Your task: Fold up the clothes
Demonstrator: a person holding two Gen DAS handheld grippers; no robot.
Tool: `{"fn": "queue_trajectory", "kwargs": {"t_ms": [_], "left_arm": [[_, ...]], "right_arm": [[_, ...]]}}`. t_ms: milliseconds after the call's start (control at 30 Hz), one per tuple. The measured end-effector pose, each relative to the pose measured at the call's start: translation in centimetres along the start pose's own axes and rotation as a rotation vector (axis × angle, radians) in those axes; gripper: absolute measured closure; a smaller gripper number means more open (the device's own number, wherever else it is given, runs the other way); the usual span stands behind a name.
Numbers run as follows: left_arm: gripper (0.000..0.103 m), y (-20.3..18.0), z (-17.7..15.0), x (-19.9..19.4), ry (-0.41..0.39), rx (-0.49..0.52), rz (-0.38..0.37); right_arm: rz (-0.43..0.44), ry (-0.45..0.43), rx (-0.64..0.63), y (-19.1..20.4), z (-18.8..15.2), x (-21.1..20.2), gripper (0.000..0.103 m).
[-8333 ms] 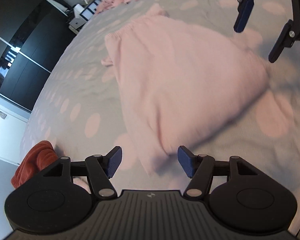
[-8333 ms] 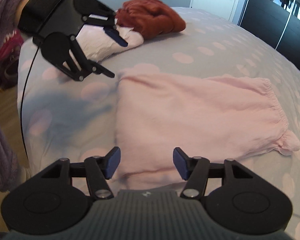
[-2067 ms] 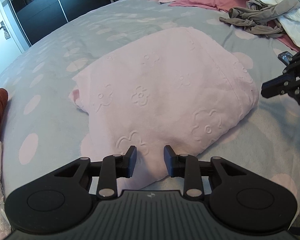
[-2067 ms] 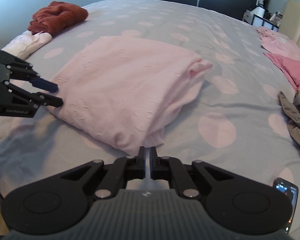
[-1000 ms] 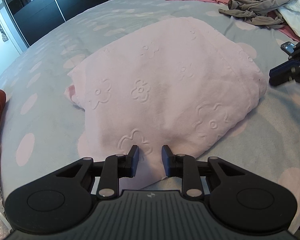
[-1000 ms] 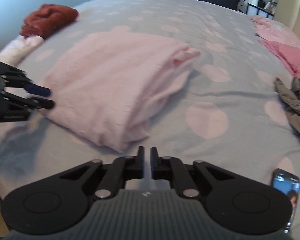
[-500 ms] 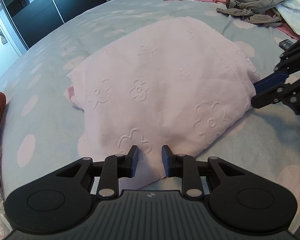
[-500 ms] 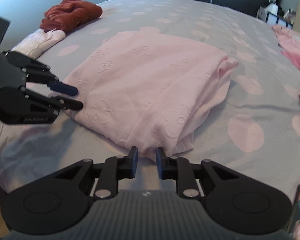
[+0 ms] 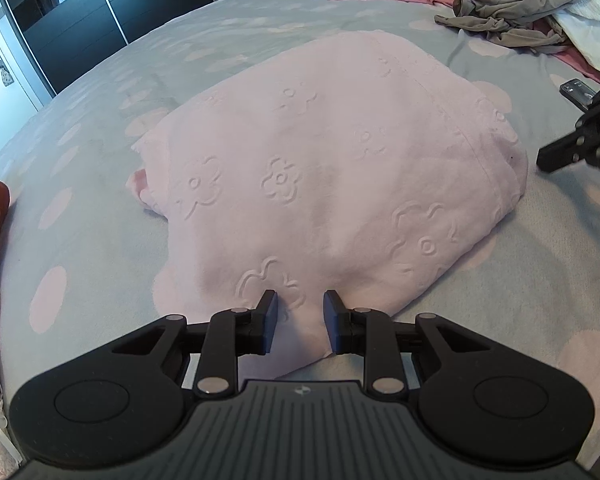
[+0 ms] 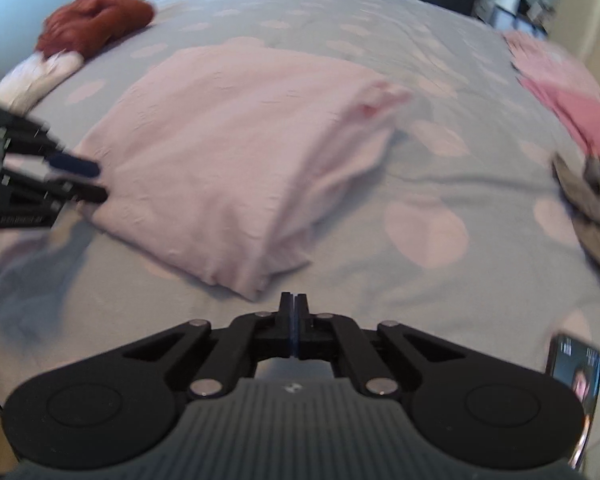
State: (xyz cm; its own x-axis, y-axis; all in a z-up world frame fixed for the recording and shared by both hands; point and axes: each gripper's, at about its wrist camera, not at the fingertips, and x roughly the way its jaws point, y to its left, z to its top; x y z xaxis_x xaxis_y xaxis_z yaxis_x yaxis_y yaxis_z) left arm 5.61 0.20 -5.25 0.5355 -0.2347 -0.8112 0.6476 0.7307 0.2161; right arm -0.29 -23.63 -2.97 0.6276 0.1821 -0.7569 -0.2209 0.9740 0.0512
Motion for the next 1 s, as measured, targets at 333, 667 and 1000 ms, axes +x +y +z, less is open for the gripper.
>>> {"fn": "queue_trajectory", "kwargs": {"t_ms": [333, 667, 1000], "left_arm": [[0.079, -0.2, 0.0, 0.0, 0.003, 0.019, 0.014], [0.079, 0.0, -0.1, 0.0, -0.001, 0.009, -0.005], [0.065, 0.2, -0.8, -2.9, -0.102, 0.047, 0.023]], "right_arm": [[0.062, -0.062, 0.094, -0.4, 1.3, -0.3, 0.061], [-0.001, 0.008, 0.085, -1.0, 0.9, 1.0, 0.102], [-0.052, -0.039, 0.006, -1.1, 0.2, -1.1, 0.097]]}}
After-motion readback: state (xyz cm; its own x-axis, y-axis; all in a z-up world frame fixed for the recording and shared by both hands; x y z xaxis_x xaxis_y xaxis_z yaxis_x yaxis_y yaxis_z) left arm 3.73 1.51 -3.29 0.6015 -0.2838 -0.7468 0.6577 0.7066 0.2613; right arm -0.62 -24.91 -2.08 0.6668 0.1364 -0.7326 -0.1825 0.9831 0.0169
